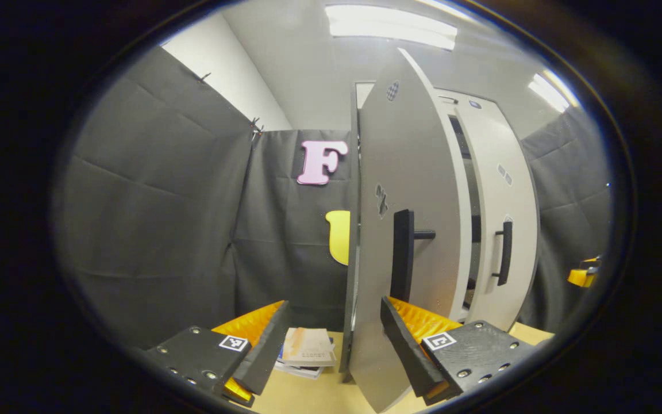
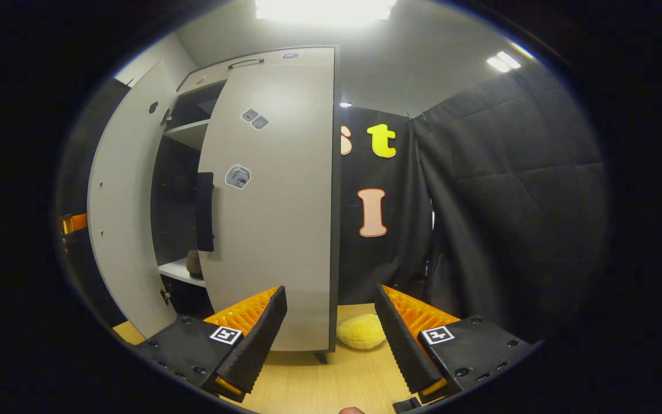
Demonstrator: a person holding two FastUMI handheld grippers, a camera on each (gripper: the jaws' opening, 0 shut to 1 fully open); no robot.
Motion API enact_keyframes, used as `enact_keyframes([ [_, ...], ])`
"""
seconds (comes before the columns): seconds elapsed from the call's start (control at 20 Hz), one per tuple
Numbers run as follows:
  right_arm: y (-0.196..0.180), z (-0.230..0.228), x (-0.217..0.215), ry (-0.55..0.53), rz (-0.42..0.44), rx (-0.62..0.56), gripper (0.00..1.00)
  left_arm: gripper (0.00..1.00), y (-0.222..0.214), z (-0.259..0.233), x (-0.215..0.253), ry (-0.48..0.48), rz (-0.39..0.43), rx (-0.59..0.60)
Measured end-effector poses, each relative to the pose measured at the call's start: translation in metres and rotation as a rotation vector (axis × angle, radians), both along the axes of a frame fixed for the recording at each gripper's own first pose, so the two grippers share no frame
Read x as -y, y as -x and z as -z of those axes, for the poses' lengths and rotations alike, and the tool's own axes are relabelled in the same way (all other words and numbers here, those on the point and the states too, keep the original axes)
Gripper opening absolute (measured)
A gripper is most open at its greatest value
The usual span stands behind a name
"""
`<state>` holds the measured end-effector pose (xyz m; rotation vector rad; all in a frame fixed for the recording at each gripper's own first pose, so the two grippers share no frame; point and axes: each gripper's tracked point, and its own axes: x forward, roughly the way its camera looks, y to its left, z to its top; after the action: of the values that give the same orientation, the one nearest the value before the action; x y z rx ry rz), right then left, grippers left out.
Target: Grab one shoe with the right hand and put it into the shoe cabinet, grab the other shoe with the left hand and put it into the shoe cabinet; then close the right door with the right hand and the left door with the left hand.
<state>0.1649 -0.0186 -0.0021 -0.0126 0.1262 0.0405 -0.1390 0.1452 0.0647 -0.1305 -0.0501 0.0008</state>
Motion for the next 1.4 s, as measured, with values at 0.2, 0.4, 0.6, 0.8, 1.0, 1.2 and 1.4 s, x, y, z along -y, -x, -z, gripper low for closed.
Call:
enact_keyframes([
  [0.2, 0.001, -0.002, 0.006, 0.0, 0.004, 0.003, 0.98, 0.94, 0.001, -0.002, 0.01, 0.014, 0.014, -0.005],
  [0.4, 0.001, -0.001, 0.003, 0.0, -0.008, 0.003, 0.98, 0.93, -0.003, -0.005, 0.031, 0.022, 0.059, -0.003],
  [0.6, 0.003, -0.003, 0.006, 0.022, -0.01, 0.005, 0.98, 0.94, -0.016, -0.01, 0.066, 0.028, 0.119, 0.004],
  [0.8, 0.009, 0.002, 0.017, 0.035, 0.002, -0.007, 0.96, 0.94, -0.039, -0.016, 0.104, 0.032, 0.168, 0.022],
  [1.0, 0.019, 0.008, 0.031, 0.026, 0.022, -0.019, 0.98, 0.94, -0.056, -0.019, 0.131, 0.021, 0.189, 0.019],
  [1.2, 0.025, 0.013, 0.04, 0.01, 0.026, -0.028, 0.98, 0.93, -0.063, -0.017, 0.143, 0.022, 0.187, 0.019],
  [1.4, 0.031, 0.01, 0.038, -0.01, 0.003, -0.019, 0.98, 0.94, -0.061, -0.018, 0.145, 0.029, 0.167, 0.02],
])
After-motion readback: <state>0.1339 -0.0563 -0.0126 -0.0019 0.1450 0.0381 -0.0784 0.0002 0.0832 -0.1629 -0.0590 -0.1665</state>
